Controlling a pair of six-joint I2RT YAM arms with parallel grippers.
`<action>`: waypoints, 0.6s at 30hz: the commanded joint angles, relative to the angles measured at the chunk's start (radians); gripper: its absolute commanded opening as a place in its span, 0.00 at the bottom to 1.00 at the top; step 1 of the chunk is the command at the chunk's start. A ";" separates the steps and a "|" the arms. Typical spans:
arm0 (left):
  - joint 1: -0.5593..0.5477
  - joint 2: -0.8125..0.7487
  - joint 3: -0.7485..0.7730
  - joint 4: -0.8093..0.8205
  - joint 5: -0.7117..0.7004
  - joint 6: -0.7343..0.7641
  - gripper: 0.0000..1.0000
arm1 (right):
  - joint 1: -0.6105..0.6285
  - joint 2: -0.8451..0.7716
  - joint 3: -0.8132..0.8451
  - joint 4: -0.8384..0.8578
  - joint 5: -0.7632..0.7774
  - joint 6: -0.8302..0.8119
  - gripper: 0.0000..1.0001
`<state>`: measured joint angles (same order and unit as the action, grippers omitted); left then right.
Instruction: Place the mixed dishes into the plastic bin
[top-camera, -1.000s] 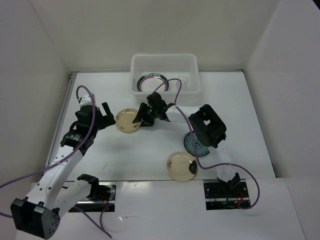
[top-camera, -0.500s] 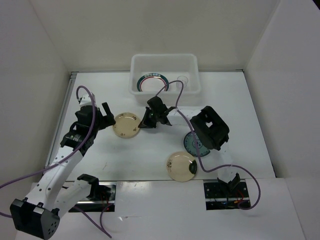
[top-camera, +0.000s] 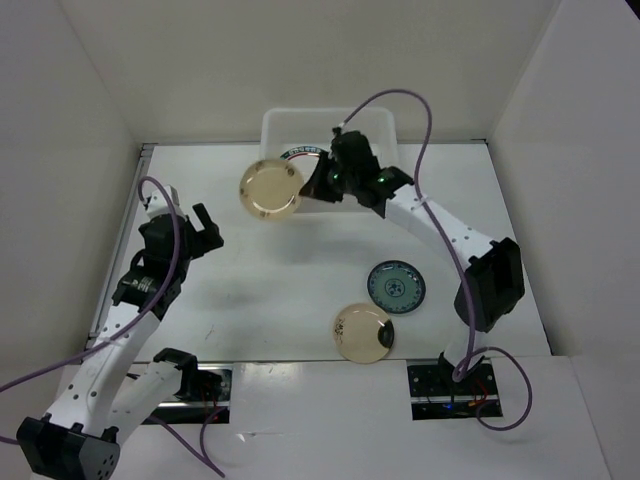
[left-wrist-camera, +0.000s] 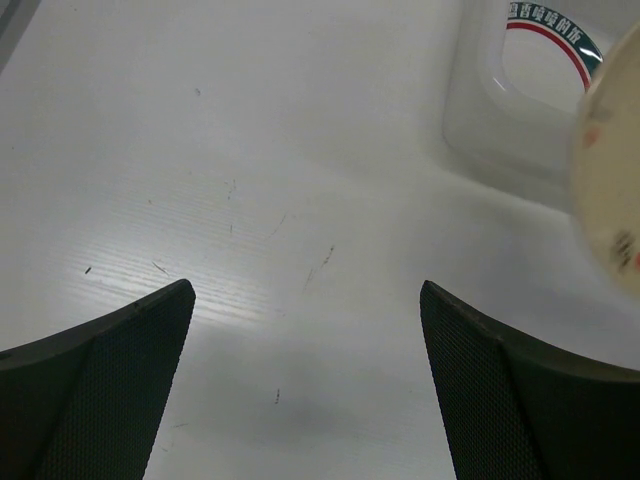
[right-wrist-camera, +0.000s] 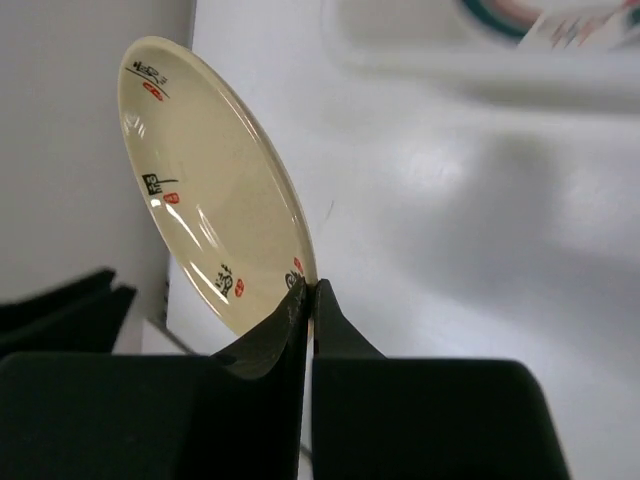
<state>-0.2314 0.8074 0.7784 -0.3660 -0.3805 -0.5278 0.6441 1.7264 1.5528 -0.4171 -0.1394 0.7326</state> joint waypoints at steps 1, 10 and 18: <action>0.012 -0.028 -0.001 0.027 -0.003 -0.003 1.00 | -0.110 0.017 0.164 -0.040 0.102 -0.058 0.00; 0.012 -0.062 -0.001 0.027 -0.012 -0.003 1.00 | -0.251 0.356 0.611 -0.106 0.192 -0.117 0.00; 0.012 -0.071 -0.001 0.027 -0.021 -0.003 1.00 | -0.261 0.666 0.952 -0.258 0.159 -0.128 0.00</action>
<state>-0.2241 0.7502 0.7784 -0.3664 -0.3851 -0.5278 0.3771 2.3589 2.3833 -0.5945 0.0338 0.6228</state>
